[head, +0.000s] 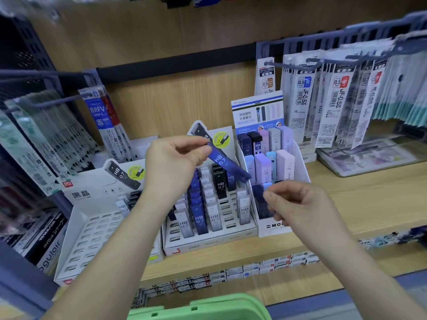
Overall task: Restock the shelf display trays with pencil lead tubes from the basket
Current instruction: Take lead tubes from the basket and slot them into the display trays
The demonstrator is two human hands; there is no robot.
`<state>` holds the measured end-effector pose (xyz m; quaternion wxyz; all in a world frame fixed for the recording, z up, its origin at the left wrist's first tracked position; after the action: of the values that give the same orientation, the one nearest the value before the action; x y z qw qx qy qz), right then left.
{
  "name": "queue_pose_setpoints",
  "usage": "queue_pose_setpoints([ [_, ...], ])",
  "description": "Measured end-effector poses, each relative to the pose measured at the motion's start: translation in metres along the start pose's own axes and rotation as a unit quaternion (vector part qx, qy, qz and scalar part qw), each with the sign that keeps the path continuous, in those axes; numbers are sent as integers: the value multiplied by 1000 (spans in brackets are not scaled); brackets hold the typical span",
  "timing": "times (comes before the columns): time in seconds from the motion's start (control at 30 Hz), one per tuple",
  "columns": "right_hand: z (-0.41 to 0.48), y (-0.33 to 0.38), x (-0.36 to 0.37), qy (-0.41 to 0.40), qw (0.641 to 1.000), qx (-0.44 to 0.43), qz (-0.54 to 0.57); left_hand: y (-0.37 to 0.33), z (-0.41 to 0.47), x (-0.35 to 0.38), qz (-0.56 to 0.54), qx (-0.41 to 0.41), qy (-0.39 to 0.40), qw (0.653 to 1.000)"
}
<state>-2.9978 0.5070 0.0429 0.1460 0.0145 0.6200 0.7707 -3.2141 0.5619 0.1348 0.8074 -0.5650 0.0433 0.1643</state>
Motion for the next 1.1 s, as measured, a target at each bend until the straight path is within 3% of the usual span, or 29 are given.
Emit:
queue_pose_setpoints([
  [0.17,-2,8,10,-2,973,-133,-191,5,10,28,176,39,34,983],
  [0.37,-7,14,26,32,946,-188,-263,19,18,58,314,72,121,939],
  [0.9,-9,18,33,47,925,-210,-312,29,28,70,314,99,155,931],
  [1.1,-7,13,32,50,927,-216,-304,35,28,81,360,151,177,903],
])
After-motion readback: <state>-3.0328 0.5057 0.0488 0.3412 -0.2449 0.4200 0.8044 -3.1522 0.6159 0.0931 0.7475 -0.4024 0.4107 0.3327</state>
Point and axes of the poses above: each hand's wrist, its own z-axis towards the middle knuckle, its own x-axis out of the palm, y = z × x, the point moved 7 cm from there along z, towards the middle knuckle, and after that the axes turned 5 degrees about -x, right-handed, at the moved point
